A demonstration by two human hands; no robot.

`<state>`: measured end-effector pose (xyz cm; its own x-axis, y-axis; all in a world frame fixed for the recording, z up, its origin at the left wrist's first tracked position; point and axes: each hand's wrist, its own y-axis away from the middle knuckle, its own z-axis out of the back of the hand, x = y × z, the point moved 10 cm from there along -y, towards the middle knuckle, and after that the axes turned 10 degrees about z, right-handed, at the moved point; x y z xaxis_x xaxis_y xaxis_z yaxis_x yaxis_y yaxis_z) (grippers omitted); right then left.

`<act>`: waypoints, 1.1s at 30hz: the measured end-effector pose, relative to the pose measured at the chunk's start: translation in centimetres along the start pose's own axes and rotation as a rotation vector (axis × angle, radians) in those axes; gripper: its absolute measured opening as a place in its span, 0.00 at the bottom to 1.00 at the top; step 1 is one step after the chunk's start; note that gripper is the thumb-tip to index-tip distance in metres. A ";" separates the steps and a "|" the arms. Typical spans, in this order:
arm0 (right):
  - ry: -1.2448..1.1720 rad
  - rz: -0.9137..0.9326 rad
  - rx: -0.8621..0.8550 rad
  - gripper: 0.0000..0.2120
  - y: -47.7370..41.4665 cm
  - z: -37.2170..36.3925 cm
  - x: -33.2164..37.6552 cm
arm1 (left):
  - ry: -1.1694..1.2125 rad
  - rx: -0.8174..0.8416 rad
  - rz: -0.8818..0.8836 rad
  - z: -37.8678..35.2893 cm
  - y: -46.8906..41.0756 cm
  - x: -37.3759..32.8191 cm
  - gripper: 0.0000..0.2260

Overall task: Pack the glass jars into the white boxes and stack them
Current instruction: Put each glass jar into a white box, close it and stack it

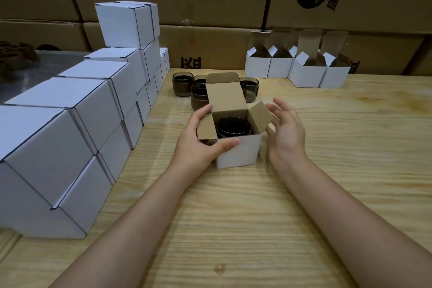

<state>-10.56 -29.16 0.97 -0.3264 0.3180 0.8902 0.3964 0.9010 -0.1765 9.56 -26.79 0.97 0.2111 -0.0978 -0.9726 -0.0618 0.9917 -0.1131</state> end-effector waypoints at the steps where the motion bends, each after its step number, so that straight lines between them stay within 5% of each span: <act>1: -0.100 -0.096 0.026 0.14 0.1 -0.1 -1.3 | -0.004 0.000 -0.002 0.0 0.0 0.0 0.43; 5: -0.190 -0.200 0.375 0.20 1.6 -3.1 -2.6 | -0.016 -0.006 -0.015 0.1 0.0 -0.2 0.45; 7: -0.096 -0.142 0.524 0.12 2.1 -4.4 -2.7 | -0.001 -0.030 -0.048 0.2 0.3 -0.7 0.49; 10: -0.097 -0.135 0.508 0.15 1.9 -4.5 -2.8 | 0.071 -0.027 -0.028 0.1 0.4 -0.4 0.52; 27: -0.075 -0.066 0.548 0.18 1.6 -4.7 -2.2 | -0.003 0.080 -0.123 -1.6 0.6 -1.1 0.16; 31: -0.083 0.004 0.568 0.15 1.7 -4.9 -1.6 | -0.004 0.095 -0.144 -1.8 0.7 -1.6 0.14; 33: -0.070 0.057 0.573 0.22 1.9 -5.1 -1.2 | 0.014 0.090 -0.161 -1.6 0.7 -1.8 0.14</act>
<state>-5.02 -29.32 1.76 -0.3819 0.3722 0.8460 -0.1066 0.8915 -0.4403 7.55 -26.04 2.27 0.1980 -0.2565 -0.9460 0.0592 0.9665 -0.2496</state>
